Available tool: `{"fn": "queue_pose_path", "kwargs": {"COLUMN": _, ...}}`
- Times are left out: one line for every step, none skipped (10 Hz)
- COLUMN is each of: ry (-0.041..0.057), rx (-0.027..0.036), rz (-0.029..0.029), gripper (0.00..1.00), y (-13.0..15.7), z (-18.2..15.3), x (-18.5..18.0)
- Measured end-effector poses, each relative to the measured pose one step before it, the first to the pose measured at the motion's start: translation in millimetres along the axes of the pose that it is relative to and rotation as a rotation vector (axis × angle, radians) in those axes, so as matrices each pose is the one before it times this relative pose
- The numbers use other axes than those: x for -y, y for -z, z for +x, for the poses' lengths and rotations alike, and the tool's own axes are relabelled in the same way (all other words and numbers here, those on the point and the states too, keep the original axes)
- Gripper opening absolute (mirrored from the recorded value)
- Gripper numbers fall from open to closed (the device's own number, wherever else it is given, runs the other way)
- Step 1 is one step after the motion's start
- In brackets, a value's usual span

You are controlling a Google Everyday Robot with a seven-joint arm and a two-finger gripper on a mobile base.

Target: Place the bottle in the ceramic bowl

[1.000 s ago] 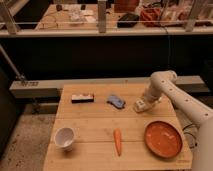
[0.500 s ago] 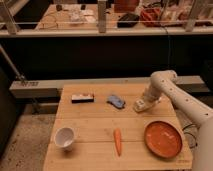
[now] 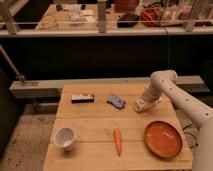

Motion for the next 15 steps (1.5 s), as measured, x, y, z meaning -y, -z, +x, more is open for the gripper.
{"fn": "queue_pose_path", "kwargs": {"ry": 0.00022, "rx": -0.00059, "rz": 0.00106, "gripper": 0.02, "y": 0.81, "z": 0.02, "x": 0.42}}
{"fn": "queue_pose_path", "kwargs": {"ry": 0.00018, "rx": -0.00027, "rz": -0.00046, "gripper": 0.02, "y": 0.06, "z": -0.07, "x": -0.18}}
{"fn": "queue_pose_path", "kwargs": {"ry": 0.00015, "rx": -0.00053, "rz": 0.00055, "gripper": 0.02, "y": 0.81, "z": 0.05, "x": 0.27}}
{"fn": "queue_pose_path", "kwargs": {"ry": 0.00014, "rx": -0.00017, "rz": -0.00016, "gripper": 0.02, "y": 0.2, "z": -0.05, "x": -0.03}}
{"fn": "queue_pose_path", "kwargs": {"ry": 0.00019, "rx": -0.00086, "rz": 0.00014, "gripper": 0.02, "y": 0.57, "z": 0.11, "x": 0.07}}
{"fn": "queue_pose_path", "kwargs": {"ry": -0.0001, "rx": -0.00043, "rz": -0.00021, "gripper": 0.02, "y": 0.5, "z": 0.02, "x": 0.01}}
{"fn": "queue_pose_path", "kwargs": {"ry": 0.00021, "rx": -0.00083, "rz": 0.00066, "gripper": 0.02, "y": 0.98, "z": 0.16, "x": 0.35}}
{"fn": "queue_pose_path", "kwargs": {"ry": -0.00008, "rx": -0.00021, "rz": -0.00065, "gripper": 0.02, "y": 0.23, "z": 0.06, "x": -0.18}}
{"fn": "queue_pose_path", "kwargs": {"ry": 0.00032, "rx": 0.0001, "rz": 0.00105, "gripper": 0.02, "y": 1.06, "z": -0.43, "x": 0.6}}
{"fn": "queue_pose_path", "kwargs": {"ry": 0.00045, "rx": -0.00087, "rz": -0.00092, "gripper": 0.02, "y": 0.28, "z": 0.01, "x": -0.34}}
{"fn": "queue_pose_path", "kwargs": {"ry": -0.00008, "rx": -0.00059, "rz": 0.00028, "gripper": 0.02, "y": 0.57, "z": -0.08, "x": 0.07}}
{"fn": "queue_pose_path", "kwargs": {"ry": 0.00007, "rx": -0.00184, "rz": -0.00001, "gripper": 0.02, "y": 0.81, "z": 0.32, "x": -0.02}}
{"fn": "queue_pose_path", "kwargs": {"ry": 0.00023, "rx": -0.00098, "rz": 0.00021, "gripper": 0.02, "y": 0.54, "z": -0.13, "x": 0.23}}
{"fn": "queue_pose_path", "kwargs": {"ry": 0.00012, "rx": -0.00053, "rz": 0.0005, "gripper": 0.02, "y": 0.57, "z": -0.07, "x": 0.33}}
{"fn": "queue_pose_path", "kwargs": {"ry": -0.00019, "rx": -0.001, "rz": 0.00054, "gripper": 0.02, "y": 0.79, "z": 0.17, "x": 0.27}}
